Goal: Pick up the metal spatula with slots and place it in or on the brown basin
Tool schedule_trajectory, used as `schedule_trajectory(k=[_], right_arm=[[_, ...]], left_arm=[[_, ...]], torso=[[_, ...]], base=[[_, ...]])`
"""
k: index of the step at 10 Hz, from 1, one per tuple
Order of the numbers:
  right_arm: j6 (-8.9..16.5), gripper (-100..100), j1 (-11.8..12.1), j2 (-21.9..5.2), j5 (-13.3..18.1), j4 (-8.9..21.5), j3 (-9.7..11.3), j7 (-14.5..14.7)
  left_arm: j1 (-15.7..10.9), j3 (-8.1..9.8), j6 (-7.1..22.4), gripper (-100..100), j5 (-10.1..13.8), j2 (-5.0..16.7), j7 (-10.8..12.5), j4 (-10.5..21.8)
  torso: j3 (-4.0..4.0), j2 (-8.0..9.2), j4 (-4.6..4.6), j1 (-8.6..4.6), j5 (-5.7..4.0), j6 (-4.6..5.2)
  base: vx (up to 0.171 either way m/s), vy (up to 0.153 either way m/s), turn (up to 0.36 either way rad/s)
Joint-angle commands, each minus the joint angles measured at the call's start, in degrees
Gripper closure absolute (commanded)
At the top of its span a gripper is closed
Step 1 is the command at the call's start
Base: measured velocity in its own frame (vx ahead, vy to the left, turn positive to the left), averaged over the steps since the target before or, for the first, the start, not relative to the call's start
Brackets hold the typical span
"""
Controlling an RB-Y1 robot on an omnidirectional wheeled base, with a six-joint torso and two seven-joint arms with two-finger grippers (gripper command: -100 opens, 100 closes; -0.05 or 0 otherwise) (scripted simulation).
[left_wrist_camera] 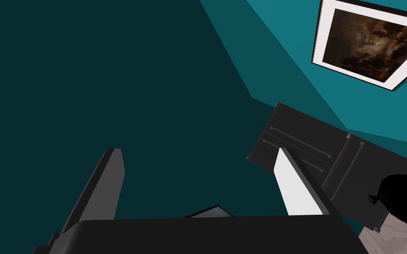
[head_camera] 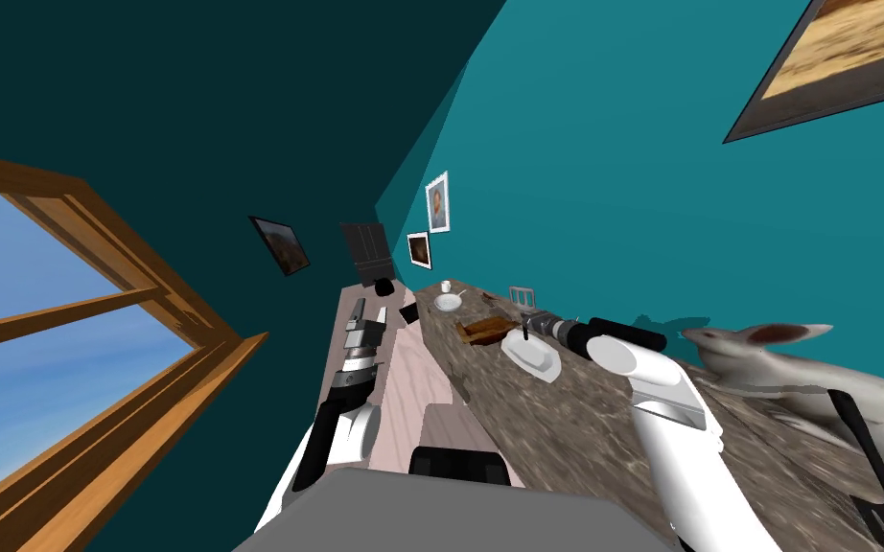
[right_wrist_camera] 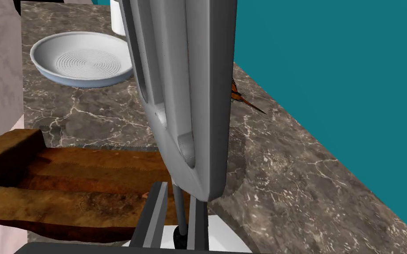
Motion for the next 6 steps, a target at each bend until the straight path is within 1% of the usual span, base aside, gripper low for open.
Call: schedule_trajectory(k=[1, 3, 5, 6], right_arm=[[-0.4, 100, -1.5, 2.0, 0.7, -1.0, 0.6, -2.5], [-0.5, 100, -2.8, 3.3, 1.2, -1.7, 0.9, -4.3], [-0.7, 100, -4.6, 5.2, 1.8, -2.7, 1.4, -6.9], [-0.7, 100, -3.8, 4.5, 1.2, -2.3, 1.1, -5.8]], left_arm=[[0.0, 0.0, 0.0, 0, 0.0, 0.0, 0.0, 0.0], [0.0, 0.0, 0.0, 0, 0.0, 0.0, 0.0, 0.0], [0.0, 0.0, 0.0, 0, 0.0, 0.0, 0.0, 0.0], [0.0, 0.0, 0.0, 0, 0.0, 0.0, 0.0, 0.0]], torso=[[0.0, 0.0, 0.0, 0.0, 0.0, 0.0], [0.03, 0.05, 0.01, -0.04, -0.03, 0.0], [0.11, 0.19, 0.04, -0.14, -0.07, 0.0], [0.11, 0.2, 0.03, -0.18, -0.1, 0.02]], base=[[0.046, 0.084, 0.049], [0.039, 0.065, 0.034], [0.011, 0.053, 0.033], [0.008, 0.023, 0.015]])
